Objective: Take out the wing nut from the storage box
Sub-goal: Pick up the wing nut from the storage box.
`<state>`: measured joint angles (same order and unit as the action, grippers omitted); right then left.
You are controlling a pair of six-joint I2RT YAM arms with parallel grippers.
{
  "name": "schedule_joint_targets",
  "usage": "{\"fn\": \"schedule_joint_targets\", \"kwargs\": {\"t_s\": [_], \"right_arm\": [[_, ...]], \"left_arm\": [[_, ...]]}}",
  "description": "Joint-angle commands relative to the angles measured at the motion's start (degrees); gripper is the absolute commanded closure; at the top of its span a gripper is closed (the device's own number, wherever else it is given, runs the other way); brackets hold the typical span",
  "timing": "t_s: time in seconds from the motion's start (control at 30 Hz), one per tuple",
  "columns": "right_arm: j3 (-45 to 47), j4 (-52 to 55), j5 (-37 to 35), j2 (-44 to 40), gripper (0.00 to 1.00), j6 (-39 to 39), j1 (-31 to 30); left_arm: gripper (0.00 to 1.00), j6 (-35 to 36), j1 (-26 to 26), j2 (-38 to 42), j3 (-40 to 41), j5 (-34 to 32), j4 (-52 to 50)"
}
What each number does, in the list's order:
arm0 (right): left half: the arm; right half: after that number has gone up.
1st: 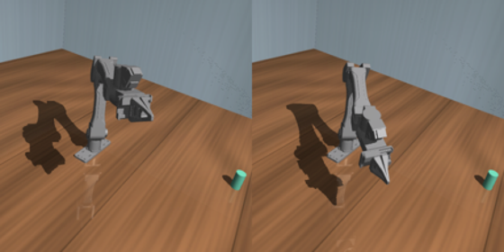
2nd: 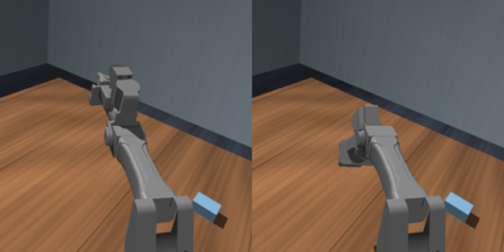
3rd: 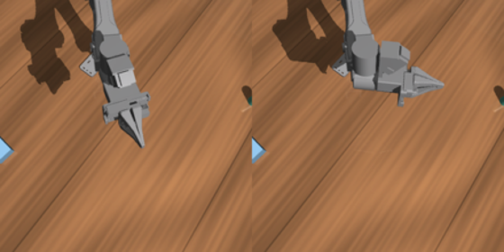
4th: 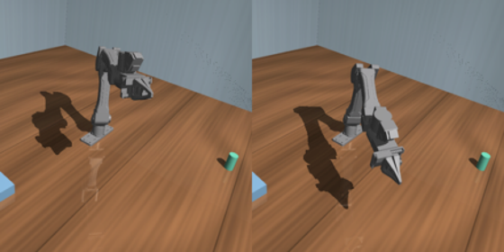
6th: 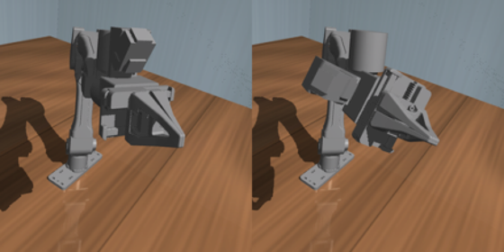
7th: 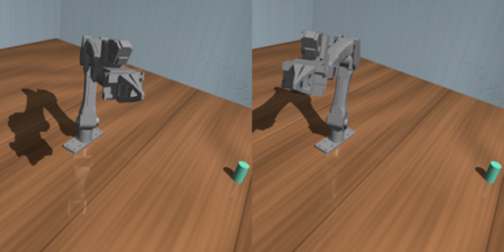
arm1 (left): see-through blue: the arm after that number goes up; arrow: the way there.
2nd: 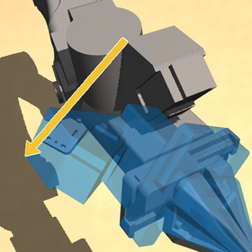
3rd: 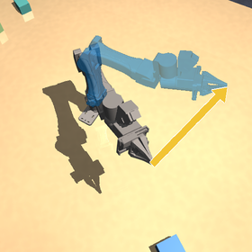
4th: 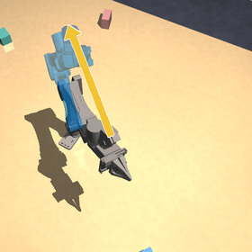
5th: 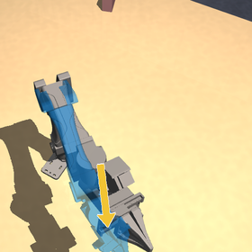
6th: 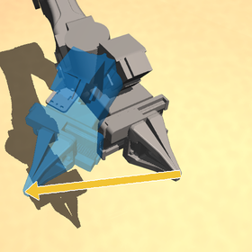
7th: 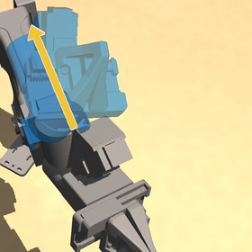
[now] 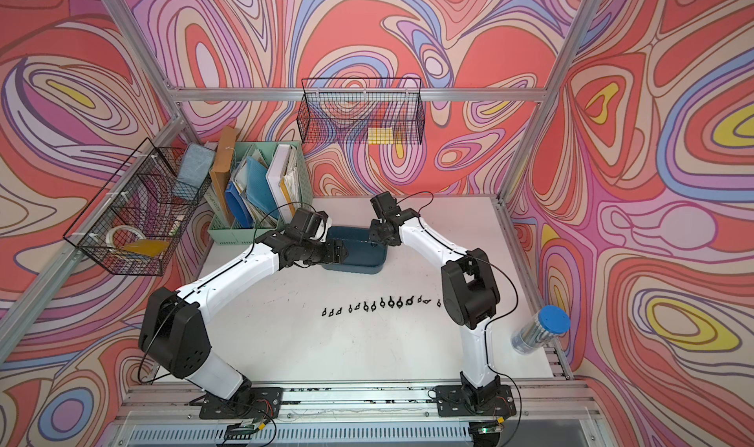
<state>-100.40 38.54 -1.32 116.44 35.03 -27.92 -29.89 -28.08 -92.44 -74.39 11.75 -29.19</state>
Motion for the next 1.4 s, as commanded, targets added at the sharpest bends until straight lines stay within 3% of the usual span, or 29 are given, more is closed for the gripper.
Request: {"fn": "schedule_joint_targets", "kwargs": {"t_s": [0.0, 0.2, 0.7, 1.37], "right_arm": [[-2.94, 3.66, 3.65, 2.91, 0.61, 7.02, -0.87], [-3.78, 3.29, 5.08, 6.49, 0.75, 17.74, -2.05], [-2.43, -0.88, -0.06, 12.25, 0.74, 32.72, -1.52], [-3.17, -3.63, -3.52, 15.31, 0.71, 40.07, 1.29]], "left_arm": [[0.22, 1.67, 0.34, 1.79, -0.93, -2.08, -0.85], [0.12, 2.63, 1.16, 4.14, -1.72, -4.35, -5.24], [0.01, 5.31, 1.65, 10.96, 0.49, -7.26, -7.61], [0.01, 5.72, 1.75, 11.94, 1.10, -7.49, -9.17]]}}
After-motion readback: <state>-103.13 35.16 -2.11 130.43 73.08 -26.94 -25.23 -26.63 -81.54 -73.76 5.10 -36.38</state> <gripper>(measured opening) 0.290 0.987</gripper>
